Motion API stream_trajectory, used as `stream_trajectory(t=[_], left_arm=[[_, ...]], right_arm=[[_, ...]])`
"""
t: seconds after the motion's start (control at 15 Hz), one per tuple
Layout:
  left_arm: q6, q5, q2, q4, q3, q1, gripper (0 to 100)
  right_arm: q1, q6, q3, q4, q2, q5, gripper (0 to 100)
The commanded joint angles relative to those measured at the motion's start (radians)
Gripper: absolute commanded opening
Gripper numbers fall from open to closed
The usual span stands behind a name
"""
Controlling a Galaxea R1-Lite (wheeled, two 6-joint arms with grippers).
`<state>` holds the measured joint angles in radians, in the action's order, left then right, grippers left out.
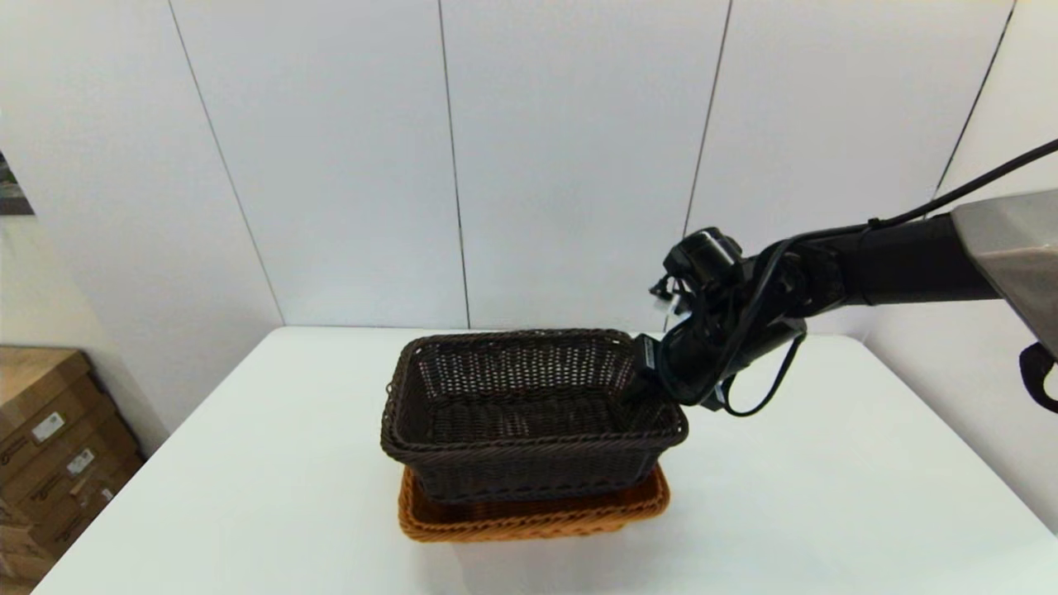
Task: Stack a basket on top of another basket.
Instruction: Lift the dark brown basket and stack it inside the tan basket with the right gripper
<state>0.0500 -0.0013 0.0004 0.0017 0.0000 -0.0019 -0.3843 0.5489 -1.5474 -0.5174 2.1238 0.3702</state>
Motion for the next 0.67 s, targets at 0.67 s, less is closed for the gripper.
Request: stream_trajectory(t=[0.67], left_arm=[[0.001,0.000,0.000,0.000,0.000,0.000,100]], right_arm=[[-0.008,0.000,0.047,0.056,0.018,-0.005,0]])
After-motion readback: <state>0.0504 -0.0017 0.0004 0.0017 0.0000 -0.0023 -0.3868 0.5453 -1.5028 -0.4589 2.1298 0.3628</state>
